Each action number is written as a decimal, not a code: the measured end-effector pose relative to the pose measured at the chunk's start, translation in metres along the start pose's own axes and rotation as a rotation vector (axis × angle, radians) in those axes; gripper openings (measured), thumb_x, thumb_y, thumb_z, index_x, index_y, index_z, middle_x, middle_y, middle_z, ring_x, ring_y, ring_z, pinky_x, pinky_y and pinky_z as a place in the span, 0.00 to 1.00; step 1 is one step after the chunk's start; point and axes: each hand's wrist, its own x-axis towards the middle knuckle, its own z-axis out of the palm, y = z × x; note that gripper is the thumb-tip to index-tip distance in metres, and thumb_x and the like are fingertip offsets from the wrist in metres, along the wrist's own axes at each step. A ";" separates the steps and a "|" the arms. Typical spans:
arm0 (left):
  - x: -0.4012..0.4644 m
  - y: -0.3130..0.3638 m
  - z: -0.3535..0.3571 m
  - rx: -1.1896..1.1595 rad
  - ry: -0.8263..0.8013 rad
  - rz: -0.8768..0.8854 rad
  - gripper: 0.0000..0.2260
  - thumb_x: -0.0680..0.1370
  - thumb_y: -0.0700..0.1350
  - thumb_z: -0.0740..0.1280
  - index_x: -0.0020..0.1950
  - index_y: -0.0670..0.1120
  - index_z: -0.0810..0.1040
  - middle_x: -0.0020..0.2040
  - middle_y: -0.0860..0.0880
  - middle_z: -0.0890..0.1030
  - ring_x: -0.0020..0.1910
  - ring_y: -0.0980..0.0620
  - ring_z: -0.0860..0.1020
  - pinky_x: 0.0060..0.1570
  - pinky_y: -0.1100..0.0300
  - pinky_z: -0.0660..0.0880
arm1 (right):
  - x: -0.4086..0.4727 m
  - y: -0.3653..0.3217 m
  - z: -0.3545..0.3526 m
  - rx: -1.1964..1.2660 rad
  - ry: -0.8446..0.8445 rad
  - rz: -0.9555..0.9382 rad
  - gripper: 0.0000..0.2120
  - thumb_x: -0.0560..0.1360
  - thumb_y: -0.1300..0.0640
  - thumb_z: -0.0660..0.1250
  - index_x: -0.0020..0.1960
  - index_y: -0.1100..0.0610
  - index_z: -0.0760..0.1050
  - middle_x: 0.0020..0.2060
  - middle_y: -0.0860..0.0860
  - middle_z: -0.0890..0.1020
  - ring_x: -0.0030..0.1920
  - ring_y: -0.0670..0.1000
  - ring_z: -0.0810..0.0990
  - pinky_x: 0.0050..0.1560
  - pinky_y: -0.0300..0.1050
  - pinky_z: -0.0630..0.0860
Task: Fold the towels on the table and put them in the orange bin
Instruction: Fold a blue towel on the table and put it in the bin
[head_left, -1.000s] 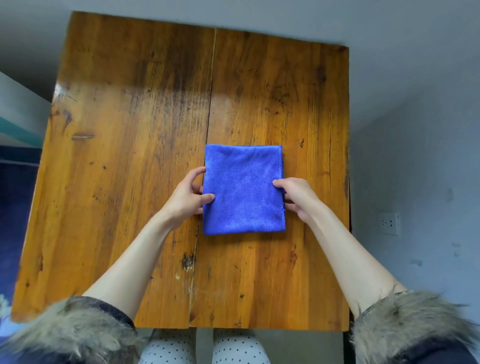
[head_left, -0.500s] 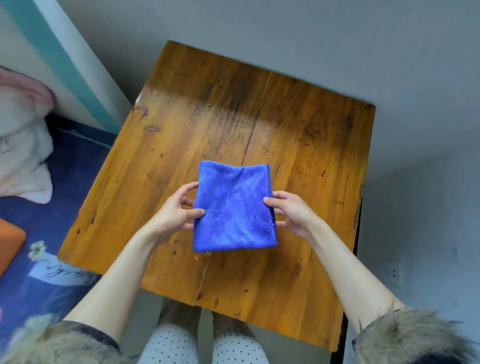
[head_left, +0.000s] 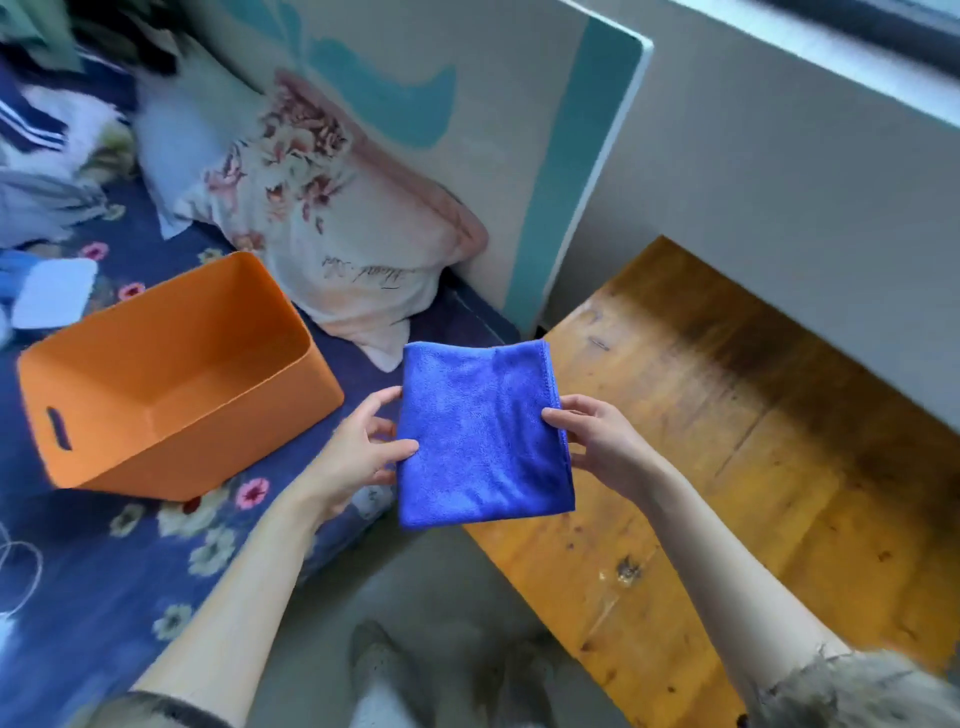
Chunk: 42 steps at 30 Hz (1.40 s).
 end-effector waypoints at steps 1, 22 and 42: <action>-0.005 0.000 -0.022 -0.016 0.030 0.007 0.26 0.74 0.33 0.67 0.65 0.58 0.66 0.53 0.41 0.76 0.46 0.50 0.79 0.42 0.54 0.78 | 0.007 -0.007 0.024 -0.022 -0.019 -0.006 0.01 0.75 0.58 0.67 0.46 0.54 0.77 0.38 0.46 0.83 0.37 0.44 0.80 0.40 0.44 0.75; 0.030 -0.029 -0.342 -0.278 0.566 -0.115 0.28 0.75 0.33 0.65 0.69 0.55 0.64 0.56 0.43 0.74 0.52 0.47 0.77 0.41 0.53 0.78 | 0.203 -0.092 0.386 -0.344 -0.276 0.056 0.05 0.75 0.59 0.66 0.51 0.55 0.74 0.43 0.52 0.78 0.43 0.51 0.75 0.44 0.48 0.71; 0.200 -0.203 -0.424 0.182 0.682 -0.590 0.29 0.75 0.34 0.62 0.73 0.50 0.60 0.58 0.40 0.75 0.55 0.41 0.76 0.52 0.53 0.73 | 0.418 0.064 0.489 -0.529 -0.298 0.508 0.04 0.76 0.63 0.63 0.50 0.55 0.72 0.45 0.51 0.80 0.39 0.46 0.78 0.32 0.38 0.73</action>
